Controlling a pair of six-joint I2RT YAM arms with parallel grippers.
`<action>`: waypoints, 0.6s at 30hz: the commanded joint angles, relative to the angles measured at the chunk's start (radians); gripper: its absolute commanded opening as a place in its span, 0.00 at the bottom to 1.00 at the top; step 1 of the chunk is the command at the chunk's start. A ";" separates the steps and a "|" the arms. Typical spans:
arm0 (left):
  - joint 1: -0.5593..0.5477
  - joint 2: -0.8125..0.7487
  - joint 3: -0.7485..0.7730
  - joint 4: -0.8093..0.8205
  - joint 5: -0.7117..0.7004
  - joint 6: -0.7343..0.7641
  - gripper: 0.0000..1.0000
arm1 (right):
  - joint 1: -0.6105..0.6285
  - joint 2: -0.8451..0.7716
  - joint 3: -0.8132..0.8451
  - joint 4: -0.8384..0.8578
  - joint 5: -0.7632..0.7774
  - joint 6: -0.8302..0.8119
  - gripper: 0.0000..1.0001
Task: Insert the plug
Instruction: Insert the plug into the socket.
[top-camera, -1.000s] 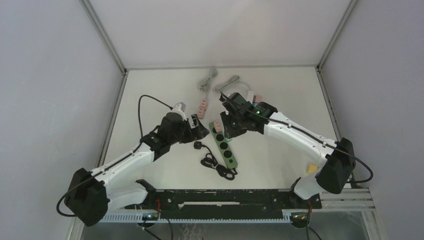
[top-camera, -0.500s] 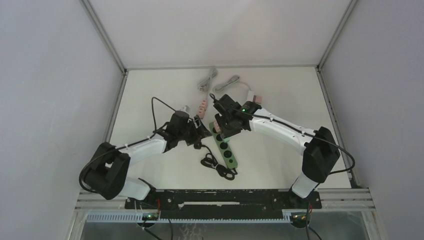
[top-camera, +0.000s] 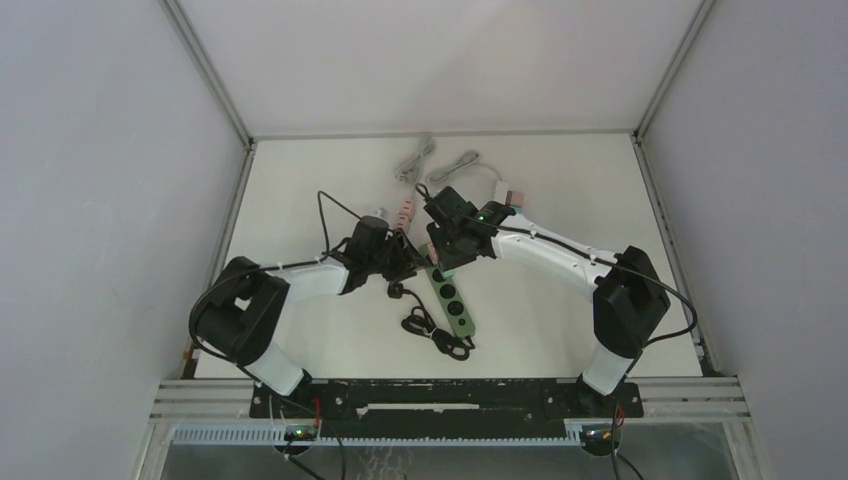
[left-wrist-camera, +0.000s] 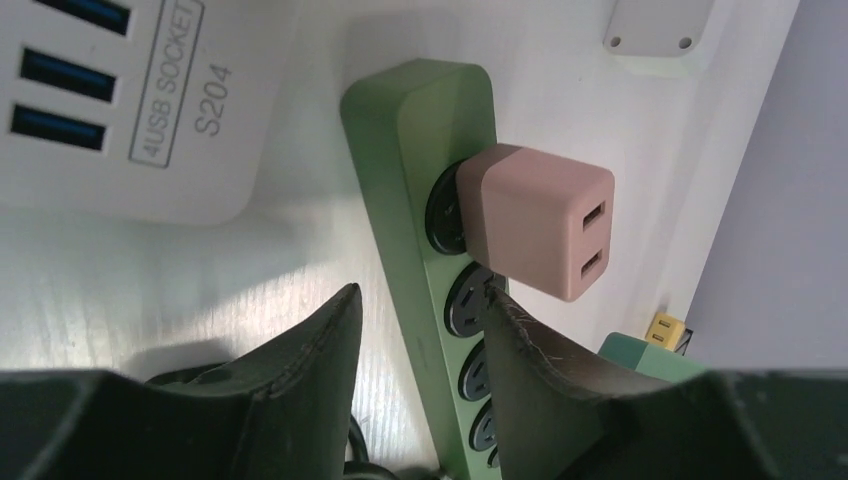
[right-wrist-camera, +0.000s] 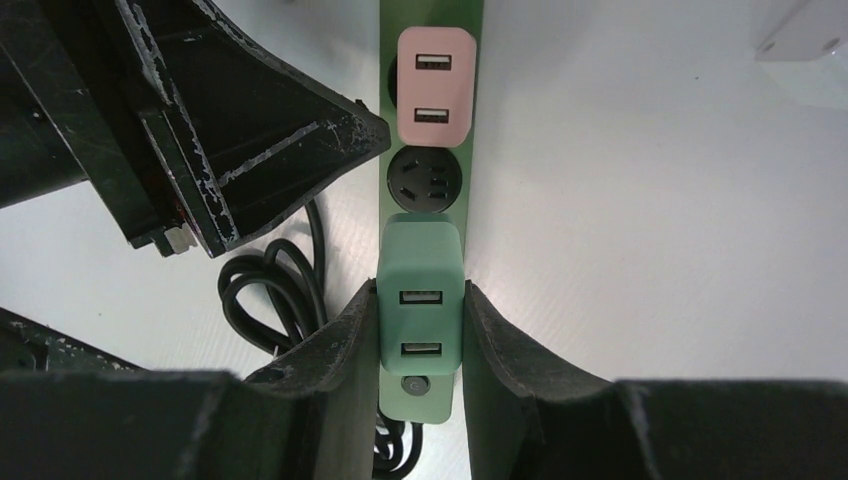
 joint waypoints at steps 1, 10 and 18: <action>0.006 0.035 0.061 0.057 0.026 -0.015 0.51 | -0.008 0.016 0.044 0.053 0.017 -0.019 0.00; 0.005 0.107 0.071 0.055 0.050 -0.021 0.44 | -0.006 0.044 0.041 0.064 0.044 -0.017 0.00; 0.006 0.133 0.063 0.055 0.047 -0.026 0.39 | -0.006 0.057 0.033 0.081 0.062 -0.018 0.00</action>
